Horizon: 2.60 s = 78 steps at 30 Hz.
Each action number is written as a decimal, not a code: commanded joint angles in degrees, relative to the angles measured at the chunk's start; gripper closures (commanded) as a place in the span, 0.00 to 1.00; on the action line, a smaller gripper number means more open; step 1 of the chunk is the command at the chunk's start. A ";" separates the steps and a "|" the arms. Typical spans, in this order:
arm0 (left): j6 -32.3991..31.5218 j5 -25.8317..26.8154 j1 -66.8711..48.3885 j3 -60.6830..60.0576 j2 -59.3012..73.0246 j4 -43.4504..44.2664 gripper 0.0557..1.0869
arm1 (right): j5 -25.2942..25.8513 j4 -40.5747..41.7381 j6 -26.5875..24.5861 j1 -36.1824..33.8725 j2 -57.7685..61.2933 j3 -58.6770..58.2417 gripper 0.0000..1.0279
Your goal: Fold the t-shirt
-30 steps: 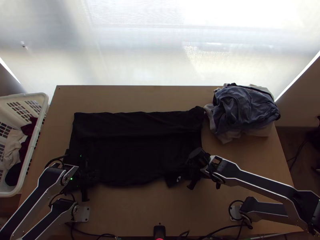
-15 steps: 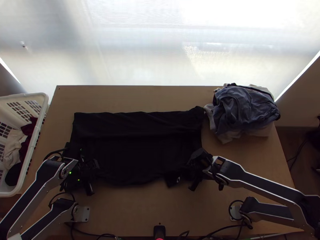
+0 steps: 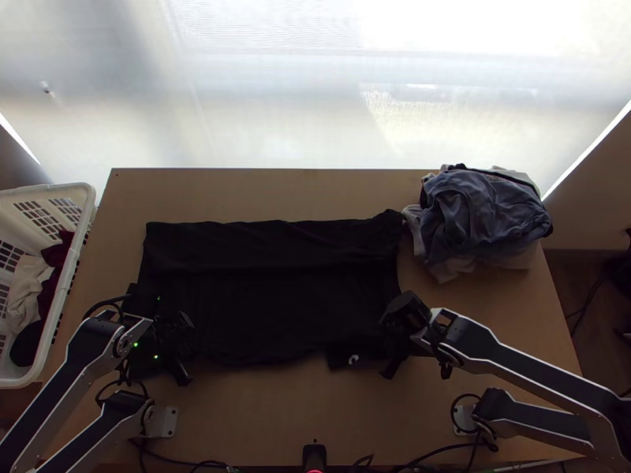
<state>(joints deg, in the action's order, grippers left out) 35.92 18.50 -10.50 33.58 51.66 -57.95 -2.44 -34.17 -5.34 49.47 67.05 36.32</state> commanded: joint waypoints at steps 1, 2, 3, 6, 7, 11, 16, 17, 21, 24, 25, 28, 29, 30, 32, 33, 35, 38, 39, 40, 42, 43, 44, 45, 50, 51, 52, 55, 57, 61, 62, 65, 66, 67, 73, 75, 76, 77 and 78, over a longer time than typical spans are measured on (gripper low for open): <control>-2.08 0.22 -0.04 0.25 -0.24 -1.11 0.96 | -0.73 -1.77 0.16 -0.96 -1.83 -0.10 0.97; -2.00 0.22 -0.13 0.52 0.02 -1.55 0.96 | -0.81 -2.04 0.16 -1.05 -1.83 0.07 0.97; -2.00 0.22 -0.31 0.69 0.11 -1.90 0.96 | -0.81 -2.30 0.16 -1.05 -2.01 0.34 0.97; -1.64 0.22 -0.31 1.84 1.16 -3.13 0.96 | -0.99 -3.53 0.16 -1.13 -2.45 1.13 0.97; -1.64 0.22 -0.31 2.45 1.51 -3.48 0.96 | -1.08 -3.97 0.16 -1.22 -2.62 1.48 0.97; -1.64 0.22 0.13 6.32 3.27 -6.03 0.96 | -1.96 -5.90 -0.02 -2.01 -3.76 2.36 0.97; -1.38 0.22 0.13 8.52 3.45 -9.28 0.96 | -2.48 -8.19 -0.19 -3.07 -5.17 3.24 0.97; -1.38 0.22 0.04 8.78 3.45 -9.46 0.96 | -2.66 -8.72 -0.28 -3.51 -5.43 3.50 0.97; -1.12 0.22 0.22 10.45 5.65 -8.93 0.96 | -3.45 -9.68 -0.37 -5.00 -5.52 5.61 0.97; -1.12 0.31 0.75 12.91 8.81 -8.49 0.96 | -3.89 -9.77 -0.72 -5.88 -4.56 7.45 0.97; -1.12 0.31 0.92 13.88 10.04 -8.23 0.96 | -3.89 -9.77 -0.81 -6.14 -4.29 8.07 0.97; -1.82 0.57 0.92 16.51 14.26 -7.35 0.96 | -4.42 -9.77 -1.07 -7.20 -2.89 9.39 0.97; -2.00 0.75 0.92 17.13 15.40 -7.26 0.96 | -4.59 -9.77 -1.07 -7.29 -2.53 9.83 0.97; -1.82 0.75 0.92 17.48 16.46 -7.17 0.96 | -4.59 -9.77 -1.16 -7.37 -2.27 10.18 0.97; -1.56 0.75 1.01 17.74 17.69 -6.21 0.96 | -4.77 -9.77 -1.16 -7.90 -1.83 10.79 0.97; -1.47 0.75 1.10 18.10 18.30 -6.03 0.96 | -4.77 -9.77 -1.25 -8.16 -1.57 11.06 0.97; -1.47 0.75 1.19 18.71 19.36 -6.03 0.96 | -4.86 -9.77 -1.34 -8.78 -1.04 11.59 0.97; -0.24 0.66 2.33 19.77 20.94 -6.03 0.96 | -4.95 -9.77 -1.95 -10.10 0.01 12.73 0.97; 0.11 0.66 2.59 20.29 21.47 -6.03 0.96 | -4.95 -9.77 -2.21 -10.27 0.54 13.26 0.97; 0.55 0.66 3.21 20.91 22.17 -6.03 0.96 | -4.95 -9.77 -2.39 -10.63 0.89 13.69 0.97; 1.70 0.66 4.44 22.49 23.40 -6.65 0.96 | -5.03 -9.77 -2.92 -11.50 1.60 14.66 0.97; 2.13 0.66 4.97 23.19 23.75 -6.82 0.96 | -5.03 -9.77 -3.18 -11.77 1.95 15.10 0.97; 2.75 0.66 5.49 23.99 24.10 -7.17 0.96 | -5.03 -9.77 -3.53 -12.03 2.21 15.45 0.97; 3.28 0.57 5.93 24.60 24.37 -7.52 0.96 | -5.03 -9.77 -3.80 -12.47 2.56 15.89 0.97; 7.23 -0.13 8.66 26.27 25.60 -8.67 0.96 | -5.30 -9.77 -4.50 -14.05 4.41 17.91 0.97; 7.94 -0.40 9.10 26.62 25.95 -8.93 0.96 | -5.30 -9.77 -4.68 -14.40 4.94 18.26 0.97; 8.64 -0.75 9.54 26.97 26.30 -9.02 0.96 | -5.39 -9.77 -5.03 -14.76 5.46 18.62 0.97; 10.40 -1.19 10.50 28.64 27.62 -9.28 0.96 | -5.39 -9.77 -5.55 -15.81 7.05 20.11 0.97; 11.10 -1.36 11.12 30.05 28.94 -9.28 0.96 | -5.39 -9.77 -5.82 -16.78 8.36 21.34 0.97; 11.45 -1.63 11.21 34.09 32.36 -9.28 0.96 | -5.47 -9.68 -5.82 -18.71 11.18 24.15 0.97; 11.54 -1.63 11.21 35.06 33.16 -9.28 0.96 | -5.47 -9.60 -5.82 -19.06 11.70 24.77 0.97; 11.98 -2.07 11.21 37.87 35.79 -9.19 0.96 | -5.39 -9.33 -5.73 -20.21 13.55 26.17 0.97; 12.24 -2.15 11.21 38.75 36.85 -9.19 0.96 | -5.39 -9.24 -5.73 -20.65 14.25 26.53 0.97; 12.42 -2.59 11.21 39.72 37.99 -8.84 0.96 | -5.47 -9.24 -5.64 -21.08 14.78 26.88 0.97; 13.74 -3.21 11.21 45.78 43.53 -8.58 0.96 | -5.47 -9.07 -5.03 -22.58 17.33 29.25 0.97; 14.09 -4.00 11.21 47.80 45.81 -8.58 0.96 | -5.47 -9.07 -4.85 -22.75 18.38 30.04 0.97; 14.44 -4.26 11.21 48.51 47.04 -8.40 0.96 | -5.47 -9.07 -4.76 -22.93 19.09 30.39 0.97; 14.70 -4.44 11.21 49.12 48.27 -8.14 0.96 | -5.47 -8.98 -4.68 -22.93 19.88 30.83 0.97; 14.97 -4.62 11.12 49.74 49.42 -8.05 0.96 | -5.47 -8.98 -4.50 -22.93 20.67 31.27 0.97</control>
<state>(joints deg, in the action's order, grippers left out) 49.41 15.22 0.62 77.89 94.26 -66.61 -7.97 -43.33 -10.52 27.57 83.83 64.86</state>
